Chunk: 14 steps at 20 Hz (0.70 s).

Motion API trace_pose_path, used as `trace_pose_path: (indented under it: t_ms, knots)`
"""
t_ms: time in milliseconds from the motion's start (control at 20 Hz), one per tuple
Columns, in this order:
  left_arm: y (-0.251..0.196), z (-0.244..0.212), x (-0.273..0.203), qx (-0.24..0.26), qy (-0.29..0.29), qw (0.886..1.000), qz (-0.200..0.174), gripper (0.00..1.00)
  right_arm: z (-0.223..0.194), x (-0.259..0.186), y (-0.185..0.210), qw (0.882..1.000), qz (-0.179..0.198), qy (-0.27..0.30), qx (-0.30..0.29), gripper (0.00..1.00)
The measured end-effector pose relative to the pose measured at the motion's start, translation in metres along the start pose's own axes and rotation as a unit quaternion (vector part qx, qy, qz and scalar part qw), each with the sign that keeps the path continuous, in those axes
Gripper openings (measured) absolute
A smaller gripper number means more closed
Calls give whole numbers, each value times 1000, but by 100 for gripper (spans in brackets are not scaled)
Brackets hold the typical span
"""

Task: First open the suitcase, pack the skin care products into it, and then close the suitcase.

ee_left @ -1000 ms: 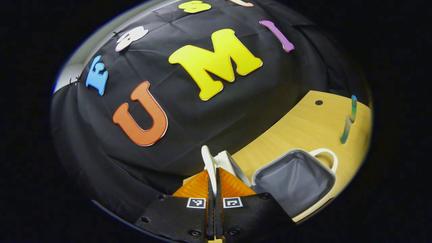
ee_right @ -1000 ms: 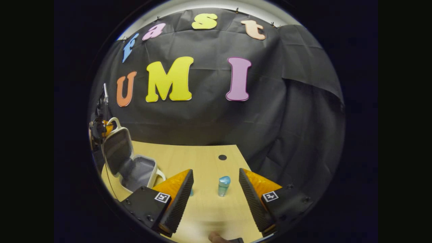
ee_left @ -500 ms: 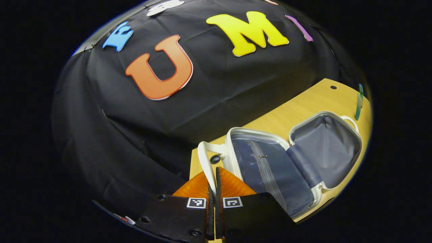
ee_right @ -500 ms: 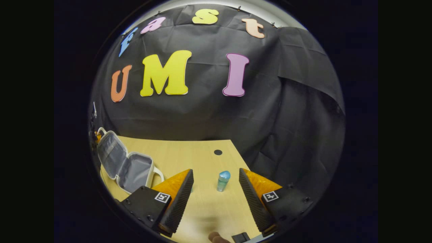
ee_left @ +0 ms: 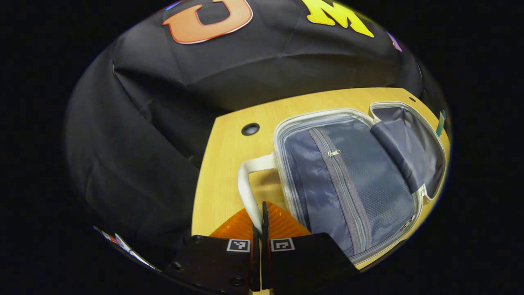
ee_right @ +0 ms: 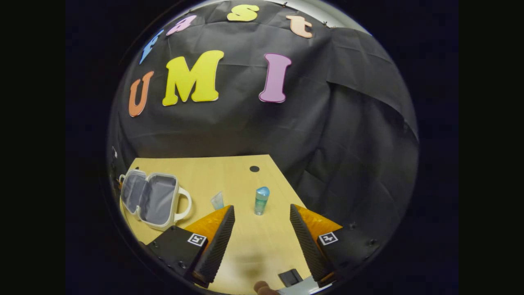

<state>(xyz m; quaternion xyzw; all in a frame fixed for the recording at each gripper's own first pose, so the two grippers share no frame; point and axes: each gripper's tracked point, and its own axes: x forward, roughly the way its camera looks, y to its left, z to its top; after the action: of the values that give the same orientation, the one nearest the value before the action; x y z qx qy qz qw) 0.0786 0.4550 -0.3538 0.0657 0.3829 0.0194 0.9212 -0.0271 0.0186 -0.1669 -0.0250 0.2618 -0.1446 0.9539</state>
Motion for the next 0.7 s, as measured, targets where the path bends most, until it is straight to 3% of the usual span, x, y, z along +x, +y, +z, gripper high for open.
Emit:
trace_pose_path:
  t_ms: [100, 150, 200, 250, 350, 550, 700]
  knots:
    - [1, -4, 2, -17, -5, 1000, -10, 5, -4, -1, -4, 1000, -7, 2, -1, 80]
    - [5, -4, 1, -24, -9, 1000, 2, 11, -5, -3, -6, 1000, -6, 2, -1, 80]
    - [10, -5, 3, -26, -10, 999, 18, 7, -10, -6, -9, 1000, -6, 1, -3, 81]
    - [15, -2, -2, -30, -19, 999, 31, 32, -12, -7, -11, 1000, -5, 1, -7, 80]
    - [17, 9, -17, -45, -44, 997, 46, 46, -15, -3, -13, 1000, 5, 0, -17, 80]
    - [-12, 37, -55, -73, -78, 993, 55, 99, -12, 11, -15, 999, 37, -8, -25, 80]
    - [-53, 70, -97, -82, -112, 989, 50, 99, -10, 26, -23, 998, 59, -12, -34, 80]
